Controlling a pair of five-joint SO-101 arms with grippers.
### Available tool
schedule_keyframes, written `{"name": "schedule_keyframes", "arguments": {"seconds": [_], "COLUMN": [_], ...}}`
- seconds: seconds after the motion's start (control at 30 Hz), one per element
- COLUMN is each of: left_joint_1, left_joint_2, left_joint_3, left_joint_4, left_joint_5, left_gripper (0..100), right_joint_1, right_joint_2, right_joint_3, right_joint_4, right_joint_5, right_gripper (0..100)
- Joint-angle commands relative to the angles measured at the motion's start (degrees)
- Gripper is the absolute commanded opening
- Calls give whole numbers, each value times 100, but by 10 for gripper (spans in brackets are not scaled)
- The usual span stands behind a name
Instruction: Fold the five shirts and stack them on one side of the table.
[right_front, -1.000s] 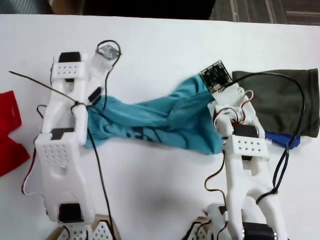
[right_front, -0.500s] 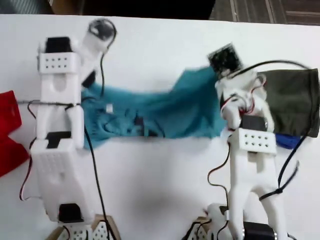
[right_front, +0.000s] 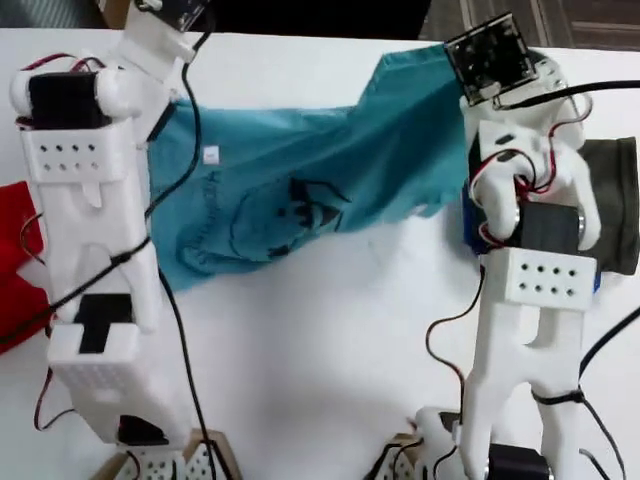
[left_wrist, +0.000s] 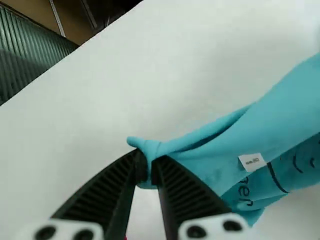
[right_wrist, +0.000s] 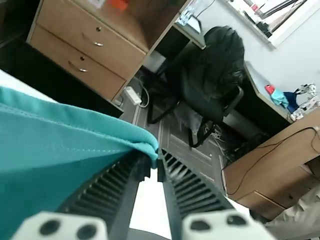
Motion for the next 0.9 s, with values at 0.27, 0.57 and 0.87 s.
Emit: {"name": "schedule_keyframes", "arguments": {"seconds": [0.27,0.57,0.87], "left_joint_1": [281,114,484], "left_joint_2": [1099,2752,2787], "left_joint_3": [3073,1789,4], "left_joint_4": [-1635,-1952,105], "left_joint_5": [-141,-35,-202], "left_gripper": [25,111,172], "right_joint_1": [110,347,242], "right_joint_2": [4,4,189], "right_joint_3": [290,1090,1073], "right_joint_4": [75,-321,-646], "right_joint_5": [1020,1055,1055], "right_gripper": [21,21,21]}}
